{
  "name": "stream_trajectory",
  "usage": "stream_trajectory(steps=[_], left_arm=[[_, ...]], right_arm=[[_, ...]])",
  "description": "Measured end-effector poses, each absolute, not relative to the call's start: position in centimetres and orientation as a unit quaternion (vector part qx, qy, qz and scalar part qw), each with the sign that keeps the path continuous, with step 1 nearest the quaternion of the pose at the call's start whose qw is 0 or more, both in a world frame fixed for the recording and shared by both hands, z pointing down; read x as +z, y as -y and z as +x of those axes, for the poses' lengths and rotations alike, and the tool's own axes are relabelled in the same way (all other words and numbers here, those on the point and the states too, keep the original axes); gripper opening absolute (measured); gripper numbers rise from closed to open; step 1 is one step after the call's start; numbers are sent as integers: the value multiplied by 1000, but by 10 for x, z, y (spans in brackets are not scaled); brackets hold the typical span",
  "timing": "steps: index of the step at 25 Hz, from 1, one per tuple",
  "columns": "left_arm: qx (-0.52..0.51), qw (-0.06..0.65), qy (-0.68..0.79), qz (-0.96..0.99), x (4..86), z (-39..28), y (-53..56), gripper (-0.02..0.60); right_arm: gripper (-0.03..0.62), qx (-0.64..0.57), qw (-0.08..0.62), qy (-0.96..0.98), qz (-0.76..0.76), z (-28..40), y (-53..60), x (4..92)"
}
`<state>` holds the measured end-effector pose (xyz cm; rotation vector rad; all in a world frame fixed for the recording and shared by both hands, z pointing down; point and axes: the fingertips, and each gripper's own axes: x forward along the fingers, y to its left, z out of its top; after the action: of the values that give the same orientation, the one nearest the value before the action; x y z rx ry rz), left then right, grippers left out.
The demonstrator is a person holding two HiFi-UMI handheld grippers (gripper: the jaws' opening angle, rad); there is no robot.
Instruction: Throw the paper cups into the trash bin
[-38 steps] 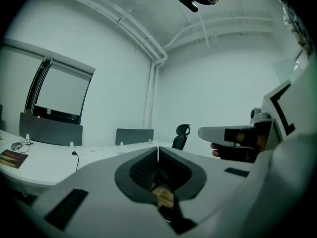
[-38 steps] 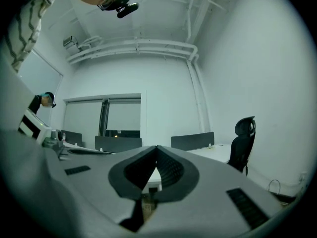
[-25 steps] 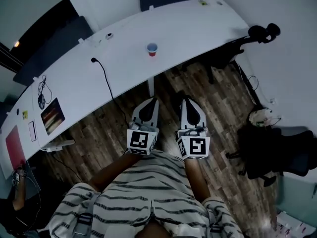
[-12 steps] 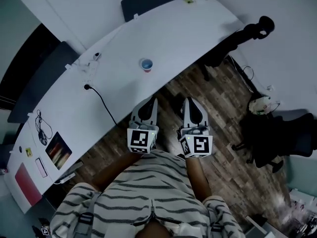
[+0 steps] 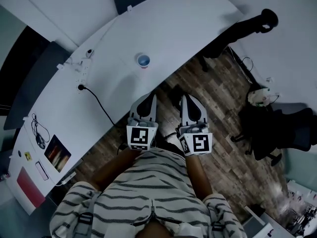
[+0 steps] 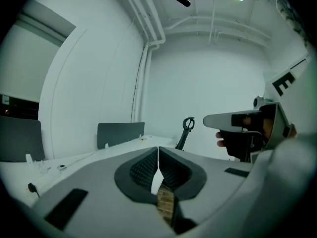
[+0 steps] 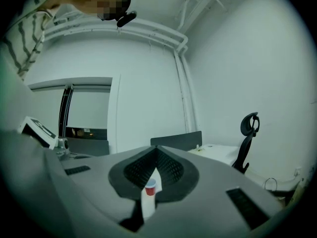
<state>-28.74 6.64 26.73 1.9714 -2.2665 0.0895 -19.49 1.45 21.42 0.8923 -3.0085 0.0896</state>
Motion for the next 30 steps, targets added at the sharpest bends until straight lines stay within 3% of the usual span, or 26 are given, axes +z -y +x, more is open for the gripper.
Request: stream_trajectory(steps=[30], left_arm=[[51, 119, 810, 571, 378, -369, -7, 37]], right_arm=[[11, 51, 39, 964, 258, -222, 13, 289]])
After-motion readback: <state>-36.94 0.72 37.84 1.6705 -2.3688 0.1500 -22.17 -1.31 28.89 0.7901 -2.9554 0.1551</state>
